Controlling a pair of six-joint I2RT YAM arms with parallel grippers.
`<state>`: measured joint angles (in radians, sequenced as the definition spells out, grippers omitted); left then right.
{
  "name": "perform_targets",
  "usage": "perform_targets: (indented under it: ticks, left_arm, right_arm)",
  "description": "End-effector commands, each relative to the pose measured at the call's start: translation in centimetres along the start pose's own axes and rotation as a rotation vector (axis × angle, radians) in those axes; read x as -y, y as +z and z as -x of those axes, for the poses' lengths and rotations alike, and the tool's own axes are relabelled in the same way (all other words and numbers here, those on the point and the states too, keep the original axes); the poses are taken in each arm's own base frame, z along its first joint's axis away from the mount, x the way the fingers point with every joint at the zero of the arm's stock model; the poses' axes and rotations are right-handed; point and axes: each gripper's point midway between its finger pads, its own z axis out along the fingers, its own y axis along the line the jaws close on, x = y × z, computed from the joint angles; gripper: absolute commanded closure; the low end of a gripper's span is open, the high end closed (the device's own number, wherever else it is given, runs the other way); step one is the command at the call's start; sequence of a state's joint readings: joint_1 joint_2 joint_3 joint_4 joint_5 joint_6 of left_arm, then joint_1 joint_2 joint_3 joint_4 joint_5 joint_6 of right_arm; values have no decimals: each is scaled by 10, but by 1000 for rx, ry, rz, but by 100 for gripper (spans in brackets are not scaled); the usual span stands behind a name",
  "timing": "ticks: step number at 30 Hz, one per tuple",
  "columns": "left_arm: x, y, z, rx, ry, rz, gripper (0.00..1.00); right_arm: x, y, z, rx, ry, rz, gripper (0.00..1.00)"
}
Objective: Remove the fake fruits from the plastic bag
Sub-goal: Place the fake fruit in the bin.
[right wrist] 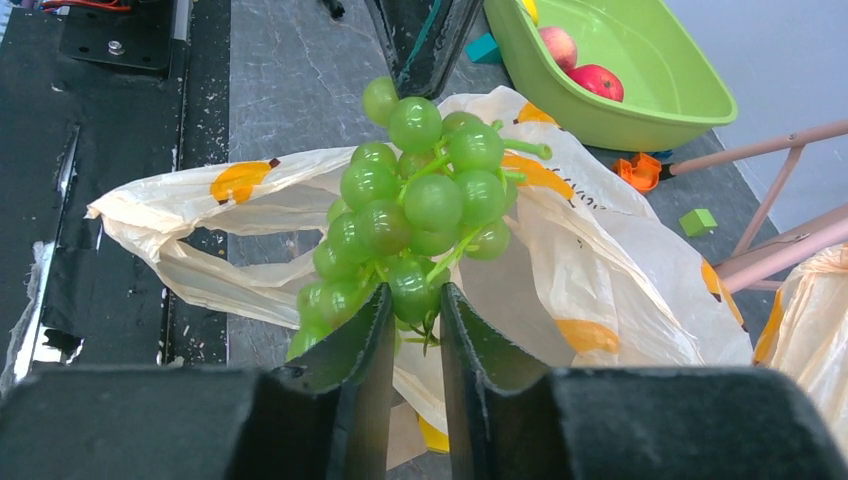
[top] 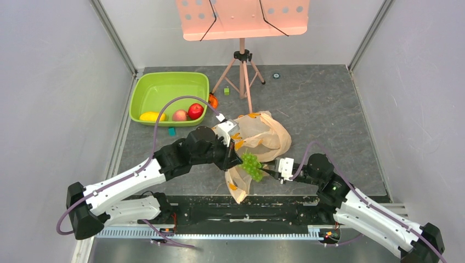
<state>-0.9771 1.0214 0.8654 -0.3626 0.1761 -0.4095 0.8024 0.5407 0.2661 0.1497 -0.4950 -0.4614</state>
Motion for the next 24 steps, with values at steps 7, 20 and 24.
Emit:
perform_targets:
  ticks: [7, 20, 24]
  left_arm:
    - [13, -3, 40, 96, 36, -15, 98]
    - [26, -5, 70, 126, 78, -33, 98]
    - [30, -8, 71, 115, 138, -55, 98]
  right_arm:
    - [7, -2, 11, 46, -23, -41, 46]
    - [20, -13, 19, 79, -18, -145, 21]
    - [24, -16, 21, 89, -16, -173, 20]
